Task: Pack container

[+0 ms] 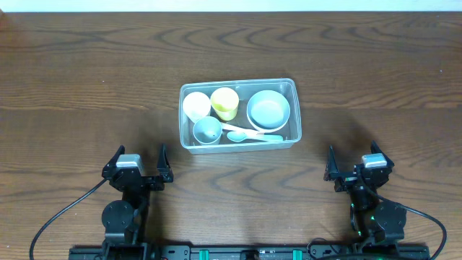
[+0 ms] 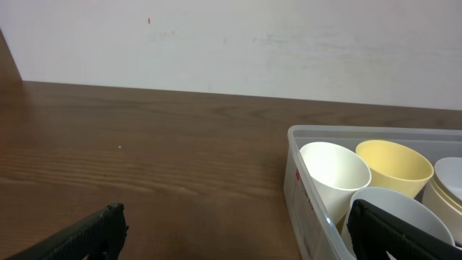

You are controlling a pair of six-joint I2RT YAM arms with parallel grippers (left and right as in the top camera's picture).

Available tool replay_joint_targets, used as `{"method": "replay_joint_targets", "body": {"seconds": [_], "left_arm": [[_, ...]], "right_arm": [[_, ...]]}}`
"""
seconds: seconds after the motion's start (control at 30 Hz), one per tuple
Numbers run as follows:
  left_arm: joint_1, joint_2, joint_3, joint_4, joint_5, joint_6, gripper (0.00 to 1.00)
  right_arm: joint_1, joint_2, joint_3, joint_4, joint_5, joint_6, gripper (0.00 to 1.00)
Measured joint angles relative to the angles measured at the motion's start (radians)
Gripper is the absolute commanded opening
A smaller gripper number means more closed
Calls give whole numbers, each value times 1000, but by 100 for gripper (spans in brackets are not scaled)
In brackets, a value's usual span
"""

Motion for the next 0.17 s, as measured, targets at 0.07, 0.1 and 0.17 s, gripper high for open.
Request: {"method": "replay_joint_targets", "body": {"seconds": [0.07,0.1,0.17], "left_arm": [[0,0,0,0,0,0,98],[0,0,0,0,0,0,98],[0,0,0,0,0,0,98]], "right_arm": [[0,0,0,0,0,0,99],[0,0,0,0,0,0,99],[0,0,0,0,0,0,99]]}}
